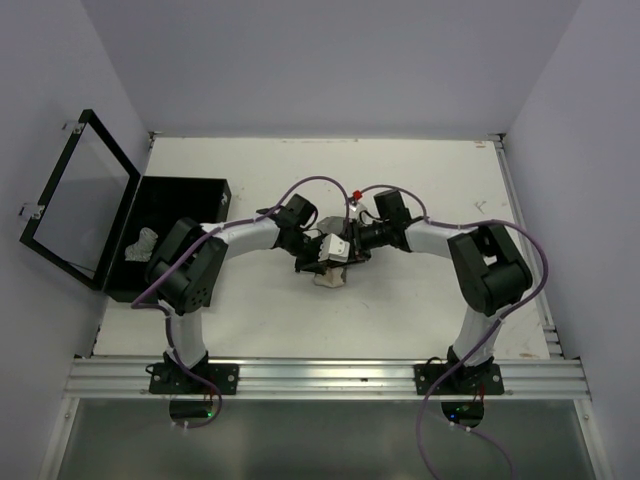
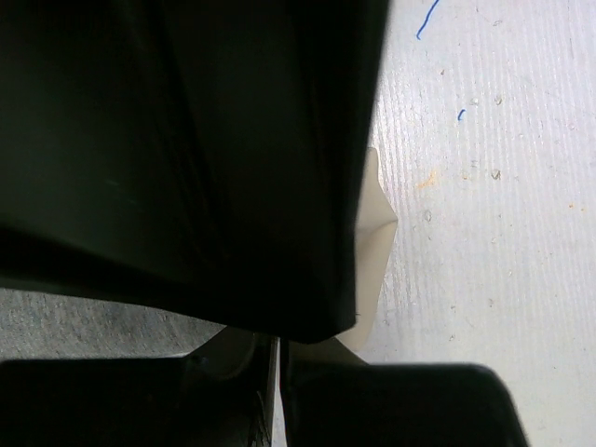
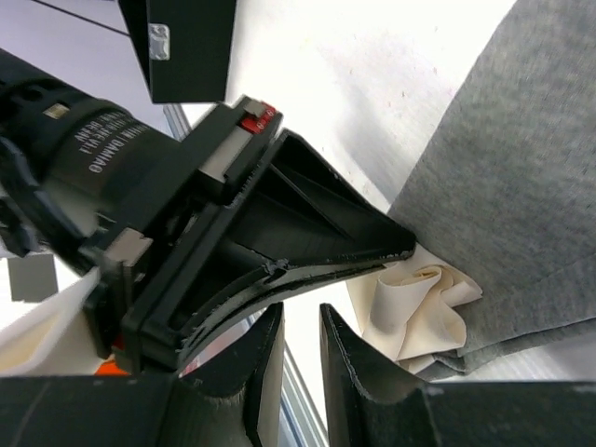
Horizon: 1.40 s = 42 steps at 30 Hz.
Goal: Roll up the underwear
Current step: Fold the underwear, then roll the underwear
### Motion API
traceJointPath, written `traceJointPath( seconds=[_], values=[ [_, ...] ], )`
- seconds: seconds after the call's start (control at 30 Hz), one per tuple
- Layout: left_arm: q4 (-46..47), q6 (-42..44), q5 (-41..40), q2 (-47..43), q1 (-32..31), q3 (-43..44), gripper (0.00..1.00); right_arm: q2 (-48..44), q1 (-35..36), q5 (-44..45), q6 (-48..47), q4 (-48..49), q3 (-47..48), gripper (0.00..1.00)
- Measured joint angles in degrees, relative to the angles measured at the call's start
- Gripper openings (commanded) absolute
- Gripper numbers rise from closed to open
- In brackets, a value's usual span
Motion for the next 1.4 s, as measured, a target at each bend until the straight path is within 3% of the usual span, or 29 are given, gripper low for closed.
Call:
traceJointPath(
  seconds=[0.23, 0.37, 0.4, 0.53, 0.7, 0.83, 1.1, 1.27, 1.4],
  values=[
    [0.04, -0.02, -0.13, 0.0, 0.0, 0.0, 0.06, 4.24, 2.01, 1.49, -2.43, -1.6, -0.37, 0.22],
    [0.87, 0.07, -0.35, -0.37, -0.04, -0.59, 0.22, 8.13, 1.31, 2.25, -4.13, -3.37, -0.33, 0.21],
    [1.42, 0.07, -0.48, -0.83, -0.04, -1.2, 0.3, 8.33, 1.05, 1.86, -4.13, -3.26, -0.33, 0.21],
    [3.26, 0.96, -1.79, -6.71, -0.04, -6.43, 0.43, 8.55, 0.57, 1.49, -4.07, -3.1, -0.35, 0.21],
    [4.02, 3.63, -2.95, -18.36, -0.5, -12.66, 0.43, 9.44, 0.28, 0.02, -3.52, -2.34, -0.35, 0.21],
    [6.4, 5.35, -5.81, -22.69, -3.67, -14.36, 0.44, 9.66, 0.22, -0.17, -2.43, -1.99, -0.37, 0.21],
    [11.76, 6.32, -13.05, -20.5, -11.61, -19.54, 0.44, 11.08, -0.11, -2.05, 0.7, -0.46, -0.37, 0.21],
    [14.78, 6.32, -16.81, -16.52, -12.02, -19.54, 0.44, 11.58, -0.13, -2.8, 1.51, 0.26, -0.37, 0.21],
    [15.76, 6.34, -18.4, -14.73, -12.13, -19.52, 0.37, 12.04, -0.26, -3.34, 2.32, 0.7, -0.37, 0.21]
  ],
)
